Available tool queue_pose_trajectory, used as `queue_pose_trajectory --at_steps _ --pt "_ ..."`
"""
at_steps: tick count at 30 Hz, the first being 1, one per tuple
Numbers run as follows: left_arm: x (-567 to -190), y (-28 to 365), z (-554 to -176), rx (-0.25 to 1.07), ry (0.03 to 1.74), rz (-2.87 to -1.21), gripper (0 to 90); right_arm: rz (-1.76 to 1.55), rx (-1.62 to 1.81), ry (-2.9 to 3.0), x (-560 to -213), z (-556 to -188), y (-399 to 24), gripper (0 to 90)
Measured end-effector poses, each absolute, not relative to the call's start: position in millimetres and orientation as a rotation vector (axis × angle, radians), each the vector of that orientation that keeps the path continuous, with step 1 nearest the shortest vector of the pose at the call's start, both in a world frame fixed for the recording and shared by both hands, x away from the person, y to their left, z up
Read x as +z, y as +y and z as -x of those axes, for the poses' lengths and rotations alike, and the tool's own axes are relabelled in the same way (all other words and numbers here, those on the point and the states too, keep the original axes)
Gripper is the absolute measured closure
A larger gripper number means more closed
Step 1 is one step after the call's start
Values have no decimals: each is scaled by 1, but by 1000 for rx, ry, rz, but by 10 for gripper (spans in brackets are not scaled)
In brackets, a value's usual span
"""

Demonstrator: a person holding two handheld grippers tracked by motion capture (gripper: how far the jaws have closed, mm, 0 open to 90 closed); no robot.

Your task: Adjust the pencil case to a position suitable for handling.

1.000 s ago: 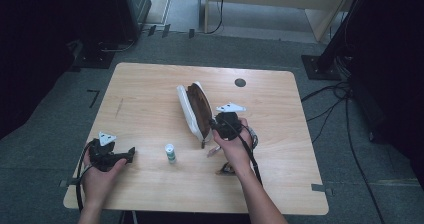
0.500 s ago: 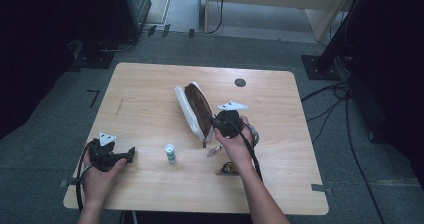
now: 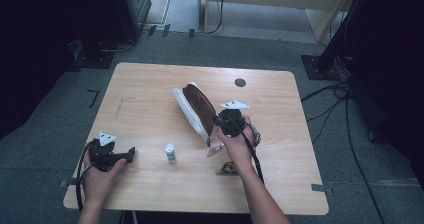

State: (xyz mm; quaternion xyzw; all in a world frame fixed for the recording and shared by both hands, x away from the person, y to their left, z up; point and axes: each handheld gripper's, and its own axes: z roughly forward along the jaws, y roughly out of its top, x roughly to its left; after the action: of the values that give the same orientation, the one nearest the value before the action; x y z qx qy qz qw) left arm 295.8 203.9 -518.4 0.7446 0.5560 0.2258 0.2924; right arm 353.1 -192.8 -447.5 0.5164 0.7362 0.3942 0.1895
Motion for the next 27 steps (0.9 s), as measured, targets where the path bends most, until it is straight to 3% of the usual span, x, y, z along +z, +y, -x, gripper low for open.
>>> queue_pose_trajectory --at_steps 5,18,27 --pt "-518 204 -296 602 1481 -1983 18 -1454 1121 2089 -447 -350 -193 766" --pt "-518 204 -296 602 1481 -1984 18 -1464 1136 2125 -454 -325 -187 613" --pt "-518 204 -296 602 1482 -1984 18 -1444 1138 2167 -468 -311 -182 648"
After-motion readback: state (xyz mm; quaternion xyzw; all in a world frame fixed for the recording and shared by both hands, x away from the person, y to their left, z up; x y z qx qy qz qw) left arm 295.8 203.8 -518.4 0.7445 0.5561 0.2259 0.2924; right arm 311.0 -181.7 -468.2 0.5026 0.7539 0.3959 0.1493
